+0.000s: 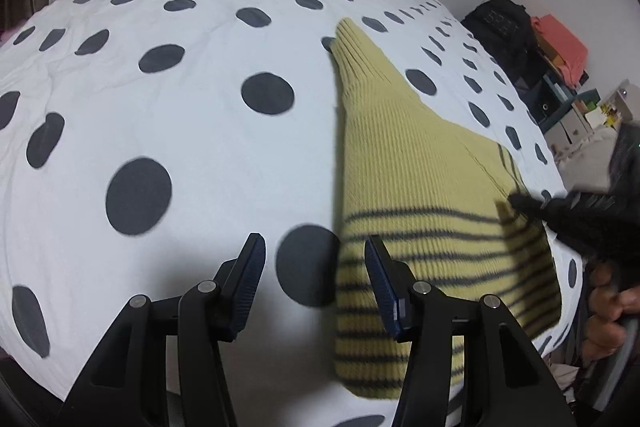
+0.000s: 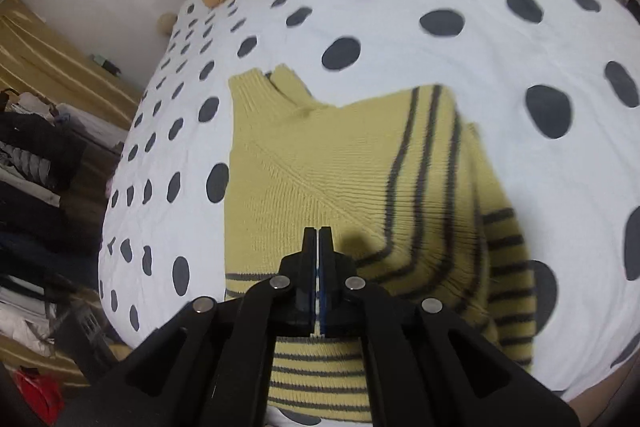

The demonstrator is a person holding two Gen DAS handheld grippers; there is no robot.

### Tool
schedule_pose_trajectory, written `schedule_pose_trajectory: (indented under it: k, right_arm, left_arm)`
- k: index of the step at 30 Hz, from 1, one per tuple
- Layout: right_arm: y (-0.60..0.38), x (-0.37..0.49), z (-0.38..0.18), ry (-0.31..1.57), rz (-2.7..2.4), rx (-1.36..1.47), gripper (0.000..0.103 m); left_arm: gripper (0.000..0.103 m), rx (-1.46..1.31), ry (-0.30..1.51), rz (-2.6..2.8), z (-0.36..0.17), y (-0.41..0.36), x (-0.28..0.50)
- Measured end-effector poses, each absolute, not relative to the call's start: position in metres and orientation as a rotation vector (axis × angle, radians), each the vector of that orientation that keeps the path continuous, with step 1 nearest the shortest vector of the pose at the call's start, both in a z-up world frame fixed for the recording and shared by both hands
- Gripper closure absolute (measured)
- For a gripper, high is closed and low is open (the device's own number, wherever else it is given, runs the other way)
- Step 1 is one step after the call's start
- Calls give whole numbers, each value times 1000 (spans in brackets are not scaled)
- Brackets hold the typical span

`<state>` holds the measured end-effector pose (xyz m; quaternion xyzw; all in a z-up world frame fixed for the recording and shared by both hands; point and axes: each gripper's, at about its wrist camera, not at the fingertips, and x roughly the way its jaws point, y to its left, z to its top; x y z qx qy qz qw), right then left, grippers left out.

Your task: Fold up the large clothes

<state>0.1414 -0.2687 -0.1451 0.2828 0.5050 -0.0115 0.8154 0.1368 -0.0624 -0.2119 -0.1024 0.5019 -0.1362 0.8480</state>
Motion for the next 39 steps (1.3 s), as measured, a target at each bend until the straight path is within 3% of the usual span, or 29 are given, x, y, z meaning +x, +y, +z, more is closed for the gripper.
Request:
schedule_pose_trajectory:
  k: [2,4,9,12,15,21,26,28,29,30,31,32,39]
  right_arm:
    - [-284,146,-179,1178,-130,593,103]
    - [-309,136,-198,1143,-88,723,103]
    - [-328,114,-182,1105,-88,789,103]
    - [-299,104,-154,1098,-91,647,99]
    - [-274,89,-140,1097,-51,551,99]
    - [-301,61,-203,1237,-137,617,103]
    - [-313,34,-188,1180,-144,698,103]
    - [-316,17,-174,1117,-123,735,98]
    - [-319,7,-167,1076,-115,756,90]
    - [-323,-2,-162,1049,-121,772,65]
    - [-328,-13,-159,1019,-135,798,47]
    - [-330,-20,-159,1002,-149,816,19]
    - [-345,-29,-196,1021,-162,899,18]
  left_arm:
    - [50,-210,1058,-278,-212,-60,146]
    - [48,-201,1061,-278,-213,-56,155]
    - [47,-256,1072,-291,-209,-55,160]
    - [46,-279,1073,-360,-199,-64,132]
    - [38,-230,1048,-414,-190,-79,96]
    - [35,-87,1174,-388,-234,-101,61]
    - [37,-175,1179,-393,-227,-74,50]
    - [33,-232,1116,-411,-210,-60,60]
    - [29,-269,1089,-428,-202,-54,72]
    - [18,-295,1076,-444,-196,-51,89]
    - [17,-313,1069,-447,-192,-51,106]
    - [17,-327,1061,-449,-189,-52,124]
    - [17,-212,1158,-457,-215,-106,240]
